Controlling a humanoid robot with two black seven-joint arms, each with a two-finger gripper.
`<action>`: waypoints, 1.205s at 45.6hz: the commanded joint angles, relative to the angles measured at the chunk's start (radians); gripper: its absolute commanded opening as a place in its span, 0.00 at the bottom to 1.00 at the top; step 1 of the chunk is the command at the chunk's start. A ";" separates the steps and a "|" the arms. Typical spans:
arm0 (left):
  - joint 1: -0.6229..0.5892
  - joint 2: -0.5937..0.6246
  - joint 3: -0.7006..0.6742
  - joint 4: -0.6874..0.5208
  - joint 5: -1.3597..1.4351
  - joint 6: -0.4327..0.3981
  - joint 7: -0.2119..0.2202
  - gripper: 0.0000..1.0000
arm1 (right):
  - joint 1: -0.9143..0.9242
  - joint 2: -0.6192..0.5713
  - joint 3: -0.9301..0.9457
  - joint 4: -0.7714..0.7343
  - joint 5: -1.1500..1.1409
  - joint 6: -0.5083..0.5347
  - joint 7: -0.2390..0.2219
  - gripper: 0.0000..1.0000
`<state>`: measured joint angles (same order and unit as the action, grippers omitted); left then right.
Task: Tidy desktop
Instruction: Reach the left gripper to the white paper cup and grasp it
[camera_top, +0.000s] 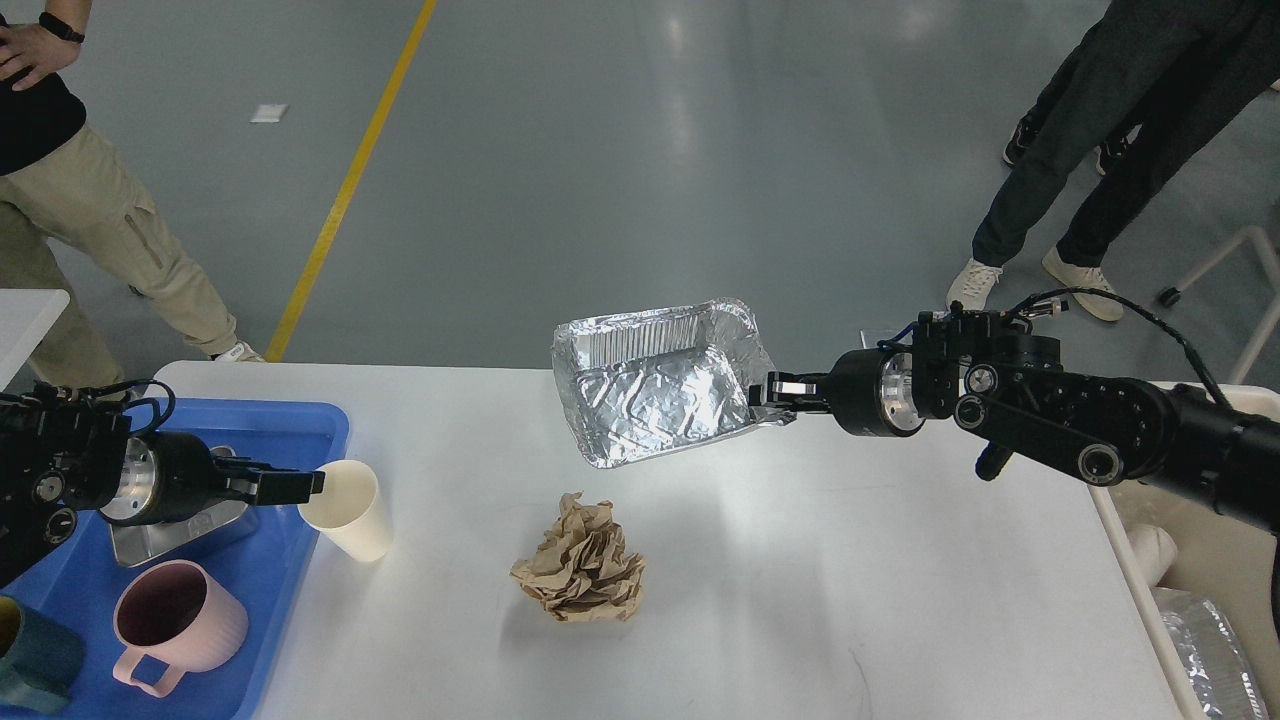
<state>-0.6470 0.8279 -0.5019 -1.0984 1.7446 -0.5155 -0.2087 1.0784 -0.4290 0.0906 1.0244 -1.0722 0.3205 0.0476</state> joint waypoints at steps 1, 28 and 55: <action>-0.008 -0.026 0.006 0.017 0.010 0.000 0.000 0.97 | 0.000 -0.005 0.000 0.002 0.000 0.000 0.000 0.00; -0.005 -0.095 0.123 0.140 0.052 0.140 -0.089 0.74 | -0.008 -0.008 0.001 0.003 0.000 -0.006 0.000 0.00; -0.006 -0.079 0.151 0.149 0.064 0.153 -0.221 0.05 | -0.025 -0.010 0.001 0.003 -0.003 -0.006 0.000 0.00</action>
<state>-0.6551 0.7465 -0.3631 -0.9519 1.8046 -0.3677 -0.4066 1.0546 -0.4380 0.0920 1.0279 -1.0752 0.3142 0.0476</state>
